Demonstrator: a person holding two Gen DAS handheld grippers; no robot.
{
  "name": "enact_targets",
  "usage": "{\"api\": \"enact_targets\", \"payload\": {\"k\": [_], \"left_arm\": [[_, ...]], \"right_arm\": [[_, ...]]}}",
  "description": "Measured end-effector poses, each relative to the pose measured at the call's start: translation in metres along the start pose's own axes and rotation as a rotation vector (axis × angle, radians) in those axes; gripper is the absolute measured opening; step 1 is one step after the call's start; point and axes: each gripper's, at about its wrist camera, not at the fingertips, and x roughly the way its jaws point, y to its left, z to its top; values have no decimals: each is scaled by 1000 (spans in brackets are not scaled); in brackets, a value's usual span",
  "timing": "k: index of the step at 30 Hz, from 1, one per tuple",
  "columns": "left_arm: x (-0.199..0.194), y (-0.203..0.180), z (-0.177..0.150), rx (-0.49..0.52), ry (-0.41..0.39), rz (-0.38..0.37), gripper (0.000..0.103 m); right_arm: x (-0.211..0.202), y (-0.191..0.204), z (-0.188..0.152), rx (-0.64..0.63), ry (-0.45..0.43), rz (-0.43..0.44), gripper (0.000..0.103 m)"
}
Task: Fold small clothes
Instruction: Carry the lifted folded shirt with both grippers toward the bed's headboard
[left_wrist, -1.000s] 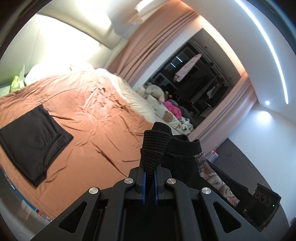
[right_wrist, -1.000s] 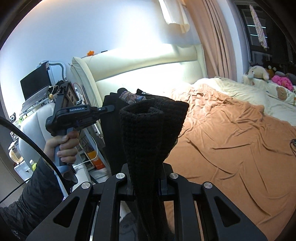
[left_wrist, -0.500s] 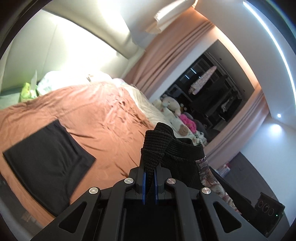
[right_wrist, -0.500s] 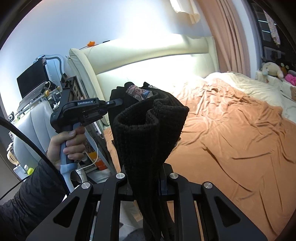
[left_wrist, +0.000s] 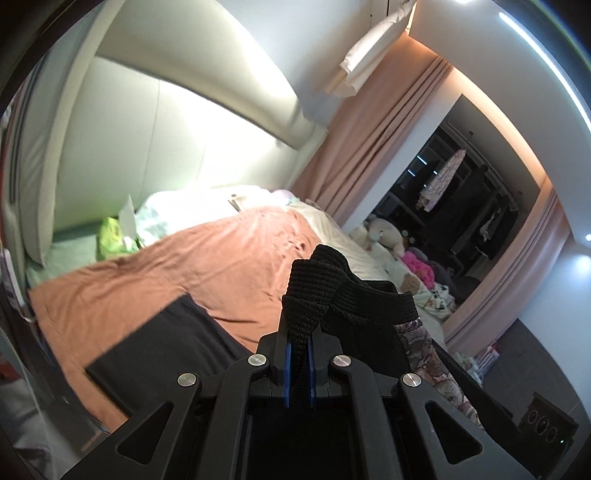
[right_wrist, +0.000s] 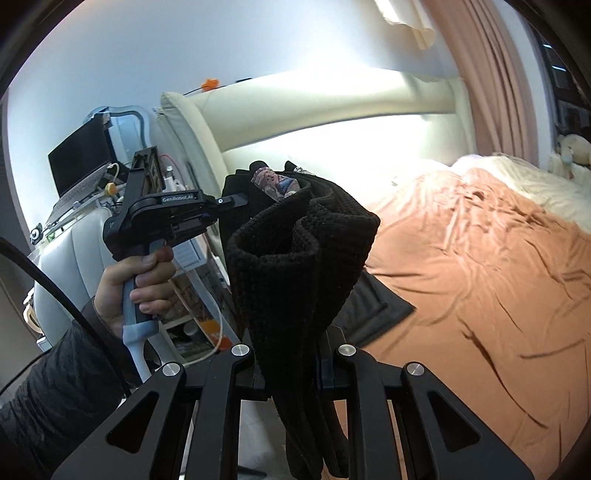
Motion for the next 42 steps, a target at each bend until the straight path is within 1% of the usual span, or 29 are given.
{"api": "enact_targets", "payload": {"k": [3,9,12,16,21,24,25,30,33,42], "left_arm": [[-13,10,15,25,-3,31,6],[-27,31,31,42,-20,100,6],[-26,44,35,46,-30,139,6],[-10,65,37,52,-27,195,6],[21,92,40,17,-31,224,6],[50,102,42,9,-25,236,6],[65,106,42,1,-18,243,6],[114,115,38,-24,10,244,6],[141,114,33,-9,31,238,6],[191,130,23,10,109,268,6]], "right_arm": [[9,21,9,-26,-3,22,12],[28,57,16,-66,-7,73,12],[45,69,22,-73,3,94,12],[64,79,24,-85,20,106,12],[94,70,23,-67,35,88,12],[123,62,27,-62,50,71,12],[131,59,27,-60,55,62,12],[163,33,22,-27,87,22,12],[174,16,20,8,99,9,12],[205,-16,17,70,142,-24,12]]}}
